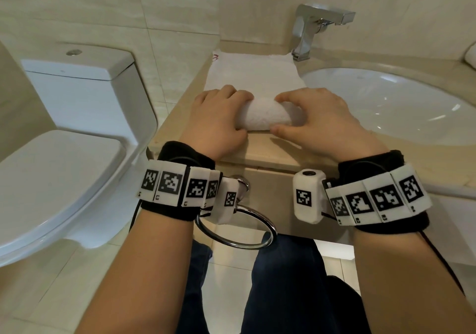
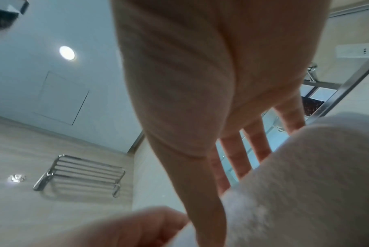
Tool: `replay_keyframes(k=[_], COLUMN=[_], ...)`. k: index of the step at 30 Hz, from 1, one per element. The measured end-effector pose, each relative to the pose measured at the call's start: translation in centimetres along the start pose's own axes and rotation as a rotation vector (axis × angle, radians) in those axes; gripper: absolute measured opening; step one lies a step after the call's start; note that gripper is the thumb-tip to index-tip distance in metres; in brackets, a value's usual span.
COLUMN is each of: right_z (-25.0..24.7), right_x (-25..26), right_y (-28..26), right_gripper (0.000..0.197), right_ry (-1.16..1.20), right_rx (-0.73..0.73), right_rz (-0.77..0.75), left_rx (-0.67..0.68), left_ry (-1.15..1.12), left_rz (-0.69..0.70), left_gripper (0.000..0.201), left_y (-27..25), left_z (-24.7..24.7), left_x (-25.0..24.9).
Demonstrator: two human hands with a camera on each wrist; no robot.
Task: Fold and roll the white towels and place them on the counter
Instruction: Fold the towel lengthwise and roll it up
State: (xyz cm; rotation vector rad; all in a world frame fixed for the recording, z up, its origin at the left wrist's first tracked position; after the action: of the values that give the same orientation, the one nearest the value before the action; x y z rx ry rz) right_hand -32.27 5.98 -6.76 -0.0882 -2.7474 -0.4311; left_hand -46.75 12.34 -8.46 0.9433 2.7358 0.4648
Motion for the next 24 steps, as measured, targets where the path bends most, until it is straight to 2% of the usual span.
replay_keyframes(k=[4, 8, 16, 24], right_z=[0.8, 0.9, -0.7, -1.2], right_x=[-0.2, -0.1, -1.6, -2.3], right_y=[0.4, 0.5, -0.7, -0.1], right_gripper=[0.062, 0.054, 0.048, 0.025], right_ry=[-0.044, -0.034, 0.374, 0.462], right_rx=[0.007, -0.012, 0.139, 0.221], right_rz=[0.002, -0.016, 0.116, 0.219], left_rx=[0.010, 0.046, 0.108, 0.076], left_ry=[-0.009, -0.090, -0.378, -0.498], left_rz=[-0.001, -0.003, -0.031, -0.065], left_gripper=[0.057, 0.059, 0.050, 0.036], left_y=[0.4, 0.6, -0.4, -0.5], left_z=[0.0, -0.4, -0.9, -1.8], left_x=[0.2, 0.5, 1.4, 1.8])
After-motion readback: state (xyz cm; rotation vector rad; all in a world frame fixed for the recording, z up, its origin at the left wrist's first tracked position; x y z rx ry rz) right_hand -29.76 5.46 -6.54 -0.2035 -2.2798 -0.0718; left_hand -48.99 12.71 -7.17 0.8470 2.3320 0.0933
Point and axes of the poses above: each hand's wrist, its own y-axis towards the middle knuckle, its own z-axis out of the palm, x = y × z, the point moved 5 cm from there along y, towards the middle knuckle, and after that the axes turned 10 degrees about y, right-handed, at the moved point
